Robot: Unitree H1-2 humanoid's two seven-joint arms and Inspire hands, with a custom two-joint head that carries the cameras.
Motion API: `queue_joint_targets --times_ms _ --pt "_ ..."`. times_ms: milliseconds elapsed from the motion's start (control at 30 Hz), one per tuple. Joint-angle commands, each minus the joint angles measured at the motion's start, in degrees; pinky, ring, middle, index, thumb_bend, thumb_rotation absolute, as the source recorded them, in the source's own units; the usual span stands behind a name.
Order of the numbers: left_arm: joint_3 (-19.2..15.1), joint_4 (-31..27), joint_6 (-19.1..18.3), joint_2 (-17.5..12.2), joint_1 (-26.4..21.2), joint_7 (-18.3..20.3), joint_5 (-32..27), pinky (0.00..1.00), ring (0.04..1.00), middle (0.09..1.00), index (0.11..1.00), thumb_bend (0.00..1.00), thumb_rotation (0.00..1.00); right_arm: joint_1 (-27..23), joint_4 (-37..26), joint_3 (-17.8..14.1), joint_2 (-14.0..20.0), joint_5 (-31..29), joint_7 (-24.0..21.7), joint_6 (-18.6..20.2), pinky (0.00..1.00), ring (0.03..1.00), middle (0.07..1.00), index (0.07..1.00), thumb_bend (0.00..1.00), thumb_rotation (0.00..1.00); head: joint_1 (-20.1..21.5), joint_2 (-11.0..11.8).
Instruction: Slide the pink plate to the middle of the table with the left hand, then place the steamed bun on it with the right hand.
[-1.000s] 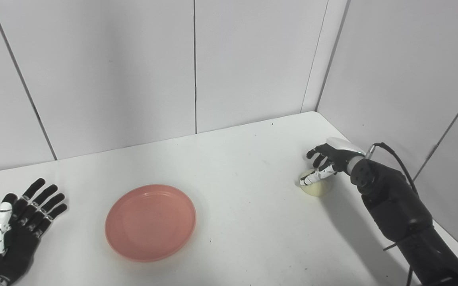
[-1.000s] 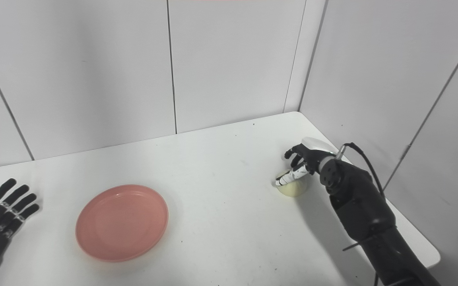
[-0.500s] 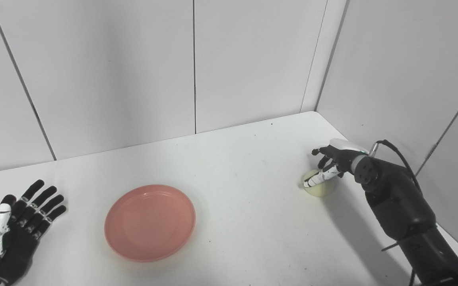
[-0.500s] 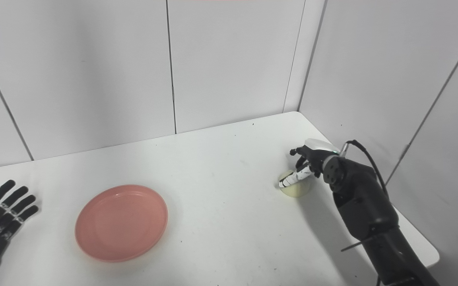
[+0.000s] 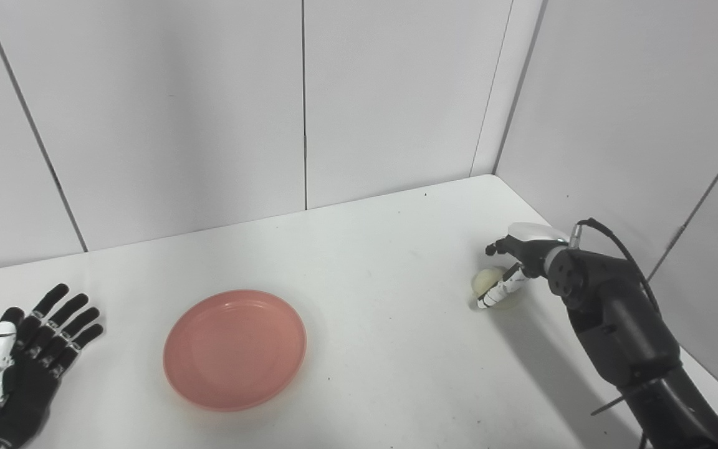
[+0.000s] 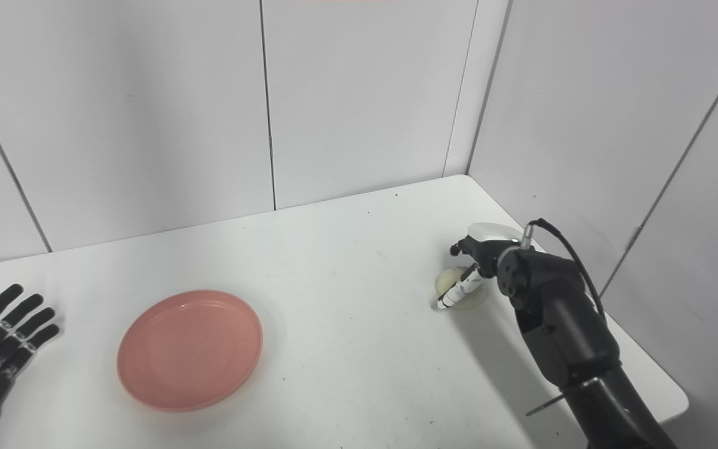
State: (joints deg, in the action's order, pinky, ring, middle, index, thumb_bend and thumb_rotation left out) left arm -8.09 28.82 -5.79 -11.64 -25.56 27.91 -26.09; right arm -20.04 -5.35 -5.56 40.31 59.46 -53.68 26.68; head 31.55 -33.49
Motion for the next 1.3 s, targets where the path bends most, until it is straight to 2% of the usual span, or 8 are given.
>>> queue_joint_targets --times_ms 0,433,600,800,867,933,1000,1267 --pt "0.57 2.22 -5.98 -0.44 3.09 -2.17 1.3 0.84 0.838 0.857 0.866 0.57 0.86 -1.31 -2.17 -0.74 1.87 2.13 -0.68 0.23 0.88 0.919 0.914 0.847 1.0 0.4 -0.04 -0.05" --pt "0.5 1.59 -6.07 -0.41 3.32 -1.42 0.83 0.83 0.833 0.855 0.863 0.57 0.86 0.52 -2.44 -2.52 1.69 0.82 2.5 0.2 0.86 0.879 0.876 0.788 1.0 0.26 0.02 -0.12" --pt "0.61 1.15 -6.03 -0.43 3.54 -1.55 1.01 0.84 0.834 0.853 0.866 0.57 0.87 1.04 -0.43 -3.03 1.23 -3.23 7.68 0.12 0.64 0.695 0.759 0.771 0.94 0.11 0.01 -0.29" --pt "0.63 0.9 -6.15 -0.57 3.65 -1.26 0.91 0.84 0.837 0.857 0.868 0.57 0.87 1.48 1.01 -2.43 1.67 -4.89 10.75 0.18 0.58 0.615 0.673 0.762 0.91 0.03 0.16 -0.5" --pt "0.62 0.96 -6.03 -0.58 3.63 -1.35 0.99 0.84 0.837 0.857 0.867 0.58 0.87 2.0 2.8 -1.85 1.81 -5.31 16.71 -1.9 0.57 0.586 0.632 0.691 0.87 0.01 0.16 -0.5" --pt "0.6 1.08 -5.96 -0.58 3.6 -1.29 0.96 0.84 0.835 0.855 0.866 0.58 0.87 2.24 4.5 -2.09 1.36 -7.13 21.99 -3.51 0.53 0.543 0.535 0.538 0.64 0.0 0.16 -0.5" --pt "0.72 1.26 -5.81 -0.7 3.56 -1.13 1.07 0.84 0.839 0.861 0.871 0.58 0.87 2.21 6.37 -2.29 1.02 -9.61 26.02 -4.96 0.47 0.509 0.511 0.487 0.55 0.0 0.16 -0.5" --pt "0.69 2.15 -5.51 -0.77 3.28 -0.94 1.01 0.84 0.839 0.856 0.868 0.59 0.87 0.74 12.52 0.25 0.74 -16.08 34.89 -7.97 0.37 0.391 0.502 0.536 0.51 0.0 -0.03 -0.57"
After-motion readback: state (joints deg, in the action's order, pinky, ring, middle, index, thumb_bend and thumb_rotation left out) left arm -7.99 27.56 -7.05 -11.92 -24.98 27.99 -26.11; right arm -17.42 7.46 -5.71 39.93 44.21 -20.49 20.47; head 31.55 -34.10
